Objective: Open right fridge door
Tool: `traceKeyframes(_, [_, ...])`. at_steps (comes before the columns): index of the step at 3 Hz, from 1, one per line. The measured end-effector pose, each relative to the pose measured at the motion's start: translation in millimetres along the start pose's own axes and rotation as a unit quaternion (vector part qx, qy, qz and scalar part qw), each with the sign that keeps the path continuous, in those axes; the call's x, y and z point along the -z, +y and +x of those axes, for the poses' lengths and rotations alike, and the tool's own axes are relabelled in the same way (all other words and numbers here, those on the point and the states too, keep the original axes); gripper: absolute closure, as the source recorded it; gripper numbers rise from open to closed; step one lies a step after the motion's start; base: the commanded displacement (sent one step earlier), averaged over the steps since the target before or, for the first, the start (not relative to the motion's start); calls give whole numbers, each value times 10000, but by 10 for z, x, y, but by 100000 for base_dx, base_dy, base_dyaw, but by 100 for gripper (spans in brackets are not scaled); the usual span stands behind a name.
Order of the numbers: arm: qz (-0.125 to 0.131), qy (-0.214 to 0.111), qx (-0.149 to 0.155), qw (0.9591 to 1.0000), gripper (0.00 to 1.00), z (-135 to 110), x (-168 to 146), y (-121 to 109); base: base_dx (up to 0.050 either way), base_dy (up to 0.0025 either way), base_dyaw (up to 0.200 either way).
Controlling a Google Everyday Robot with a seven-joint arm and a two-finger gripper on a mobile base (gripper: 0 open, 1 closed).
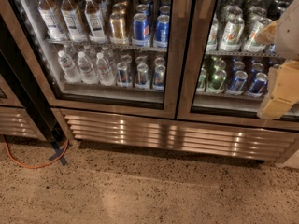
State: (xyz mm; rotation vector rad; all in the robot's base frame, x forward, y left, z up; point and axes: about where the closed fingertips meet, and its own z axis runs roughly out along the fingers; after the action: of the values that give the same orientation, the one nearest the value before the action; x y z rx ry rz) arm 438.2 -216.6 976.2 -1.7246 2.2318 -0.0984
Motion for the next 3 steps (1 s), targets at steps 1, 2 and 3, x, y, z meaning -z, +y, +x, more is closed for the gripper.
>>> traceKeyframes(1, [0, 0, 0, 10000, 0, 0, 0, 0, 0, 0, 0])
traceKeyframes(2, [45, -548, 33, 9985, 0, -80, -54, -133, 0, 0, 0])
traceKeyframes(3, [407, -1735, 104, 9839, 0, -31, -161, -640, 0, 0, 0])
